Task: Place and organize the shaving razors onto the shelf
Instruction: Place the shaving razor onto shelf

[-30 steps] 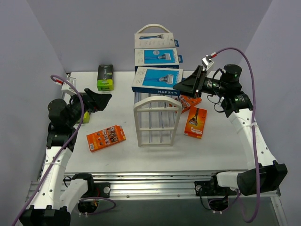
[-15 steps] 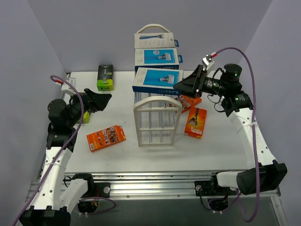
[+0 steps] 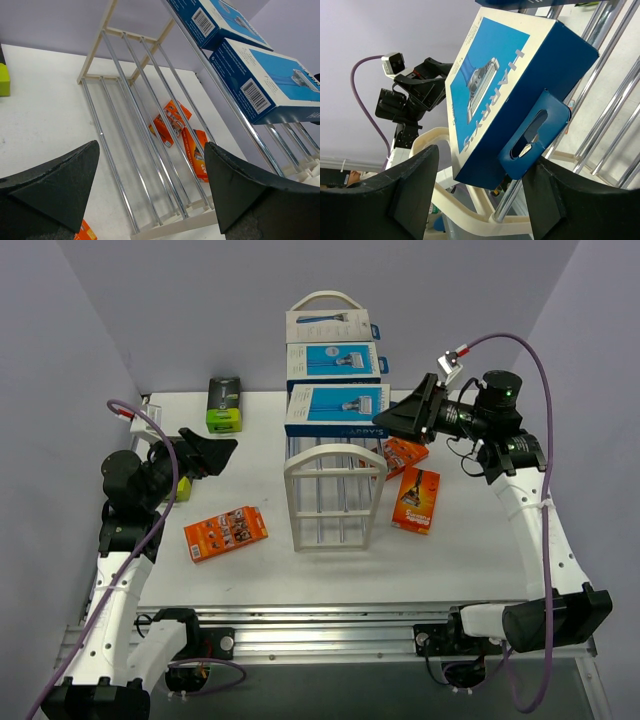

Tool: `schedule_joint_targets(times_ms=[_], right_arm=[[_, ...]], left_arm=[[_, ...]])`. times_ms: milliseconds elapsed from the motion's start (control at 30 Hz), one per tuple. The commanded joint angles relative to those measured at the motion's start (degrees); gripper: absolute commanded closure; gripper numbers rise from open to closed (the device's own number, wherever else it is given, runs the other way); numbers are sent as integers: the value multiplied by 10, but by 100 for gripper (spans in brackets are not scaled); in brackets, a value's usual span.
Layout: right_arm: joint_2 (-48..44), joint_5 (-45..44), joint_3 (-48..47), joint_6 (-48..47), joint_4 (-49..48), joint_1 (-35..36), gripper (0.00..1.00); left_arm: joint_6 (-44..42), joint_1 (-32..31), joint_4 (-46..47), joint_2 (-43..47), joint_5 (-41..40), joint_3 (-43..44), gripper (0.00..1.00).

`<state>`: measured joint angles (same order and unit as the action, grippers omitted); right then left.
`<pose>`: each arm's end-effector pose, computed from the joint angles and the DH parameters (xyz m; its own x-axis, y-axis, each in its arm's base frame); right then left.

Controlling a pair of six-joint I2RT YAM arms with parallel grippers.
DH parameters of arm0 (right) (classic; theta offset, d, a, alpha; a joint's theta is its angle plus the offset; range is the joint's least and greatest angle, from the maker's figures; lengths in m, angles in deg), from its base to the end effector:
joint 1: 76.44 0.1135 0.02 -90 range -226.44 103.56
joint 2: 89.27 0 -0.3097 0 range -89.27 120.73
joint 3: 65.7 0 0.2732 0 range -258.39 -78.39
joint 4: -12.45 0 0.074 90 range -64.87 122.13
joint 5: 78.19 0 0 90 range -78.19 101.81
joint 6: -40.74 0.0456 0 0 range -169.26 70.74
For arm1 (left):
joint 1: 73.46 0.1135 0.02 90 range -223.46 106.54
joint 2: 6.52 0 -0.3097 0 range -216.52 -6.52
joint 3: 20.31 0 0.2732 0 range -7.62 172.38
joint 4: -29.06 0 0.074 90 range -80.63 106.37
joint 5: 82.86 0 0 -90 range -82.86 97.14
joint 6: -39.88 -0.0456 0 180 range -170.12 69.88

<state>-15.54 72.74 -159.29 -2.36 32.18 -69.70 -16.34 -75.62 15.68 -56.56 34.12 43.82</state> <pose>0.2797 0.0732 0.5038 -0.6739 0.2776 -0.6847 -0.6337 0.2594 0.7288 0.1998 -0.0282 0.4188 -0.2604 -0.4860 -0.8342 0.4116 0.7257 -0.5513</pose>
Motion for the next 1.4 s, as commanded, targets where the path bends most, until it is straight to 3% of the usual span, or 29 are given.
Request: schedule_joint_targets(times_ms=[0, 333, 733, 1000, 1367], right_arm=[[1, 3, -19, -22, 2, -8, 39], [11, -64, -45, -120, 127, -15, 40], [18, -97, -65, -138, 145, -20, 44], [24, -99, -70, -140, 143, -21, 60], [29, -89, -73, -131, 130, -21, 67]], left_arm=[[-11, -1, 8, 8, -5, 3, 6], [-11, -1, 8, 6, -4, 3, 6], [-10, -1, 8, 6, -4, 2, 6], [-9, 0, 6, 5, -4, 2, 6], [-9, 0, -12, 4, -3, 2, 6]])
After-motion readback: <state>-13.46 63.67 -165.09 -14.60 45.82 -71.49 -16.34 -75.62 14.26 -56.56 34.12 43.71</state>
